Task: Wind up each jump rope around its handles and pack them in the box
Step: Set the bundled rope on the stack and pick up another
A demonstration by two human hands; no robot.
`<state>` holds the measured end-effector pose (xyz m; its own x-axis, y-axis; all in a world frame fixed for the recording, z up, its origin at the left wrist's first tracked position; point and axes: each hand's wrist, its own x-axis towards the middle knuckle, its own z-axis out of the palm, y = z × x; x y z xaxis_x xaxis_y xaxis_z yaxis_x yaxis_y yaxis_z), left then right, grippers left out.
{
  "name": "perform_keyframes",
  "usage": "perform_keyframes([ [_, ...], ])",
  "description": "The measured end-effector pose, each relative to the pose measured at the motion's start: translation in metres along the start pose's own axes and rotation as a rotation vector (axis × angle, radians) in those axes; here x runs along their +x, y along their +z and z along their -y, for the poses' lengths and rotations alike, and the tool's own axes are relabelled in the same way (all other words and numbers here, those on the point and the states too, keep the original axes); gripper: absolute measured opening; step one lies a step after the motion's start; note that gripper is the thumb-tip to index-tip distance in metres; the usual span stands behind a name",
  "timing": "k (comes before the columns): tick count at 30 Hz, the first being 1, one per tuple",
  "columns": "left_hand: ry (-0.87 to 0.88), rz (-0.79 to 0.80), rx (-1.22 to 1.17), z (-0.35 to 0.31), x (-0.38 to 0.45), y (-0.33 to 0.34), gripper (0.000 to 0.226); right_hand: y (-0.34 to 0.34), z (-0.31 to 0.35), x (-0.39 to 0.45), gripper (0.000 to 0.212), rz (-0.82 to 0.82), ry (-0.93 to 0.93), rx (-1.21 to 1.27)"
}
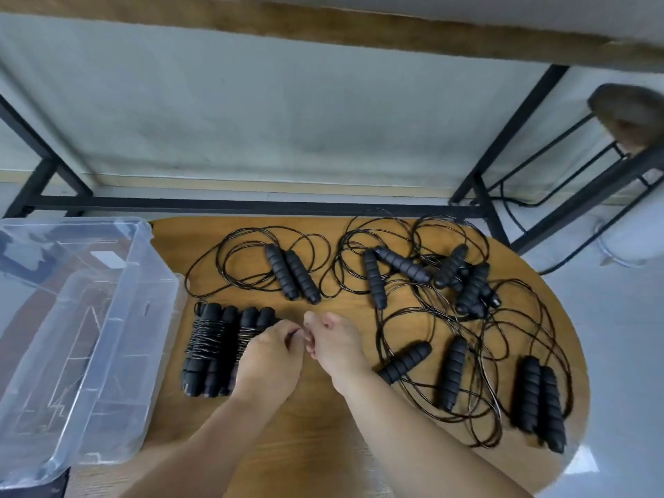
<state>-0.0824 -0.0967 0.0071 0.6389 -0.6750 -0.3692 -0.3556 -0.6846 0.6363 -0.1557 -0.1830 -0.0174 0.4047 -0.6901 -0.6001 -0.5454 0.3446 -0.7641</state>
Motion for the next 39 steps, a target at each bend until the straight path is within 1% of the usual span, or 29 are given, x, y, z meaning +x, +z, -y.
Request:
perform_keyframes([
  [3, 0.003, 0.093, -0.094, -0.028, 0.0, 0.019, 0.024, -0.039, -0.004, -0.013, 0.032, -0.098, 0.005, 0.06],
  [6, 0.027, 0.185, -0.098, -0.056, -0.006, 0.046, 0.032, -0.085, -0.016, -0.025, 0.035, -0.209, 0.028, 0.109],
  [8, 0.045, 0.252, -0.051, -0.072, -0.01, 0.068, 0.034, -0.117, -0.029, -0.031, 0.034, -0.265, 0.034, 0.13],
  [10, 0.073, 0.296, 0.02, -0.088, -0.014, 0.093, 0.031, -0.15, -0.045, -0.037, 0.034, -0.305, 0.053, 0.138],
  [14, 0.098, 0.38, 0.136, -0.109, -0.021, 0.138, 0.021, -0.197, -0.076, -0.04, 0.031, -0.321, 0.122, 0.135],
  [17, 0.122, 0.454, 0.19, -0.135, -0.03, 0.186, 0.023, -0.239, -0.102, -0.039, 0.03, -0.363, 0.155, 0.194],
  [20, 0.132, 0.499, 0.19, -0.162, -0.037, 0.233, 0.022, -0.28, -0.128, -0.035, 0.037, -0.444, 0.149, 0.132],
  [22, 0.123, 0.515, 0.193, -0.177, -0.04, 0.263, 0.02, -0.307, -0.146, -0.029, 0.036, -0.492, 0.176, 0.1],
  [24, 0.114, 0.54, 0.185, -0.192, -0.043, 0.293, 0.019, -0.334, -0.166, -0.021, 0.028, -0.521, 0.213, 0.053],
  [26, 0.113, 0.541, 0.197, -0.204, -0.042, 0.316, 0.022, -0.354, -0.18, -0.015, 0.018, -0.558, 0.228, -0.08],
  [27, 0.123, 0.539, 0.214, -0.21, -0.041, 0.331, 0.025, -0.365, -0.189, -0.01, 0.017, -0.581, 0.232, -0.113],
  [29, 0.141, 0.531, 0.256, -0.218, -0.038, 0.352, 0.033, -0.379, -0.203, -0.001, 0.023, -0.587, 0.234, -0.154],
  [31, 0.12, 0.545, 0.287, -0.224, -0.035, 0.372, 0.042, -0.387, -0.216, 0.007, 0.026, -0.537, 0.276, -0.205],
  [33, 0.101, 0.551, 0.311, -0.228, -0.031, 0.386, 0.043, -0.392, -0.223, 0.012, 0.024, -0.482, 0.284, -0.215],
  [36, 0.068, 0.509, 0.286, -0.229, -0.024, 0.395, 0.037, -0.394, -0.224, 0.014, 0.018, -0.436, 0.294, -0.161],
  [39, 0.016, 0.54, 0.257, -0.226, -0.021, 0.398, 0.045, -0.396, -0.228, 0.016, 0.015, -0.41, 0.318, -0.092],
])
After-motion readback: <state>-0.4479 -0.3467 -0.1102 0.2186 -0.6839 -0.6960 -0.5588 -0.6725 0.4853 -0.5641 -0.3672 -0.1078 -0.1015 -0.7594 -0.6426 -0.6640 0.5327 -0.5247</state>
